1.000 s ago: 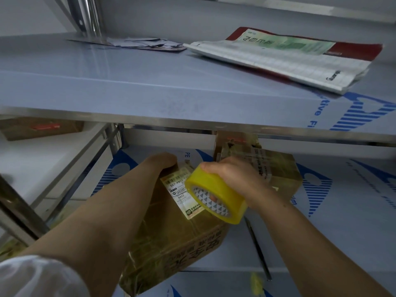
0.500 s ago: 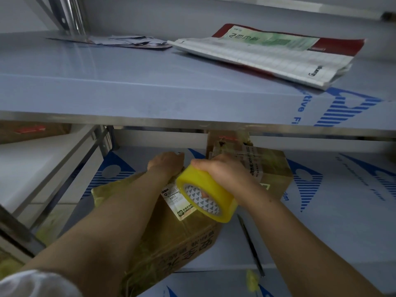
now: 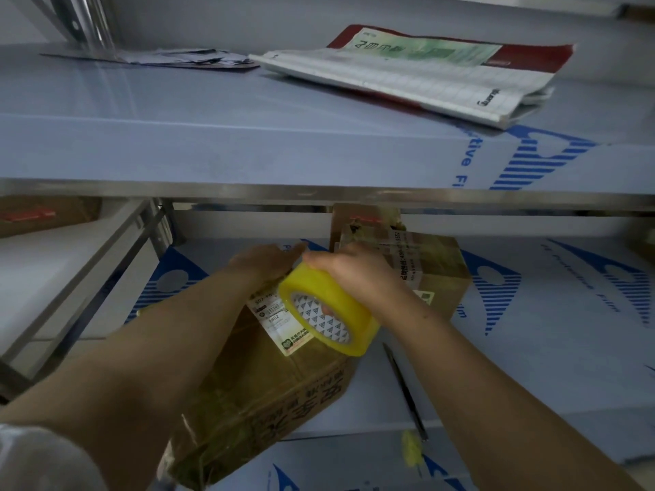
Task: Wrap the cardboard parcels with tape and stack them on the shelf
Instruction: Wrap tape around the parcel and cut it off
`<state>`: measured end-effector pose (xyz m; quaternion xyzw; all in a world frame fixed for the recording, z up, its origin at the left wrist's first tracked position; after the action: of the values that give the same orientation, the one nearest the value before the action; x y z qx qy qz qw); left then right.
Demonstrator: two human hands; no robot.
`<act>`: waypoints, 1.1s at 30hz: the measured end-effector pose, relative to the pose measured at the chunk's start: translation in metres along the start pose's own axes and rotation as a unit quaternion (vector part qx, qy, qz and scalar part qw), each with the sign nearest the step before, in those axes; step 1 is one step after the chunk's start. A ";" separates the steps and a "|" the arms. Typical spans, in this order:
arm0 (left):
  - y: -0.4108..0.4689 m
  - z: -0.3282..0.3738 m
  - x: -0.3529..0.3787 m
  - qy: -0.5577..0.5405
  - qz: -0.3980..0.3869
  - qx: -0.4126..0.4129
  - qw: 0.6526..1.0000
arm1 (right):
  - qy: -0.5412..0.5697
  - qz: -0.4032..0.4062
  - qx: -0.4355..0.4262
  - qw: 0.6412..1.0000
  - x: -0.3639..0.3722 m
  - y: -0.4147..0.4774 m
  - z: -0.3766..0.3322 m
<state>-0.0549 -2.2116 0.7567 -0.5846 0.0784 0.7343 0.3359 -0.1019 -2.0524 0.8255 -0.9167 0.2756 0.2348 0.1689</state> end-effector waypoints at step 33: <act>-0.008 -0.021 -0.019 -0.188 0.142 0.027 0.971 | -0.030 -0.019 0.025 0.999 0.010 0.024 -0.006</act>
<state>-0.0316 -2.2234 0.7702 -0.4096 0.1154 0.8690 0.2526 -0.1061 -2.0786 0.8209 -0.9097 0.2586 0.2524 0.2047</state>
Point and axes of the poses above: each hand's wrist, its own y-axis towards the middle knuckle, its own x-axis out of the palm, z = x × y, the point moved 8 cm from there along y, towards the middle knuckle
